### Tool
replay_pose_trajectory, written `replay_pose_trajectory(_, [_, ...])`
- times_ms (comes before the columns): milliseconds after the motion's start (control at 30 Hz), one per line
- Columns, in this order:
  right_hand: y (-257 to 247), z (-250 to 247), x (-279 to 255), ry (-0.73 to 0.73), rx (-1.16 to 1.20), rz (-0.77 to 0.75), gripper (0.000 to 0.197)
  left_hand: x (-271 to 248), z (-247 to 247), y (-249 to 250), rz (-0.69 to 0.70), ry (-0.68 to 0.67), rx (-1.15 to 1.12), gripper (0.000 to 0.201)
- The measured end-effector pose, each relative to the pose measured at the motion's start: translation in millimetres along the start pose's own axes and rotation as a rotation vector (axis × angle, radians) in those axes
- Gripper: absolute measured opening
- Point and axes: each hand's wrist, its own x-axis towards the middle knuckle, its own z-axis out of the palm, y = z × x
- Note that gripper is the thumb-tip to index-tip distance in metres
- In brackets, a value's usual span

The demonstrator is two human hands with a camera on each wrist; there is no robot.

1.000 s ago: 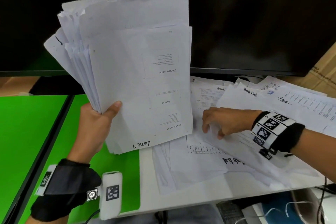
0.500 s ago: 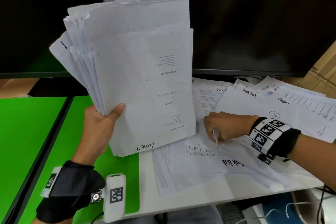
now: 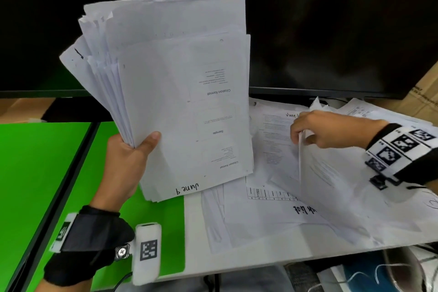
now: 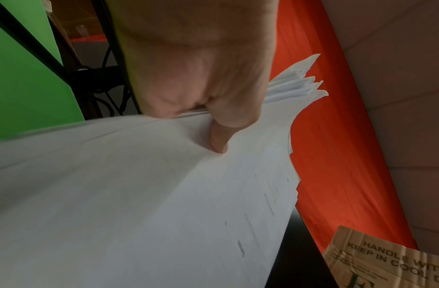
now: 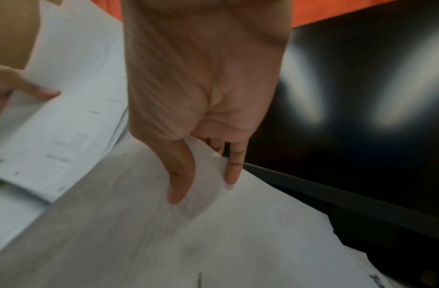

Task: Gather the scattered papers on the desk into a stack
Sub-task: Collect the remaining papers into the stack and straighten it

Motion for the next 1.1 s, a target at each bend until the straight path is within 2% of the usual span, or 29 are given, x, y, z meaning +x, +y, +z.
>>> replay_pose_trajectory(100, [-6,6,-2,-0.102,-0.045,-0.021,0.042,2,3,-3,-0.014,0.013,-0.009,0.025])
replay_pose_trajectory(233, [-22,42,3,-0.206,-0.026,-0.082,0.065,1,9,-6,-0.027,0.005,-0.033,0.024])
replay_pose_trajectory(300, [-26,55,7,-0.238,-0.046,-0.080,0.076,1,9,-5,-0.031,-0.008,-0.029,0.023])
replay_pose_trajectory(367, [-27,64,12,-0.233,-0.080,-0.103,0.078,1,8,-5,-0.032,-0.013,-0.026,0.023])
replay_pose_trajectory(433, [-23,69,17,-0.217,-0.057,-0.123,0.073,1,8,-6,-0.034,-0.009,-0.025,0.023])
replay_pose_trajectory(500, [-19,71,19,-0.209,-0.021,-0.132,0.058,2,9,-6,-0.034,-0.008,-0.022,0.023])
replay_pose_trajectory(667, [-18,74,15,-0.174,-0.086,-0.130,0.035,1,9,-6,-0.029,-0.005,-0.019,0.024])
replay_pose_trajectory(833, [-3,82,5,-0.099,0.118,-0.131,0.018,-1,9,-6,-0.033,-0.004,-0.022,0.023])
replay_pose_trajectory(900, [8,83,1,-0.047,0.186,-0.126,0.018,-1,9,-5,-0.030,-0.015,-0.021,0.024])
replay_pose_trajectory(1000, [27,75,-6,0.038,0.221,-0.057,0.033,-2,11,-3,-0.016,-0.018,-0.015,0.025])
replay_pose_trajectory(1100, [33,69,-9,-0.026,0.093,-0.042,0.036,-1,15,-2,-0.013,-0.028,-0.013,0.025])
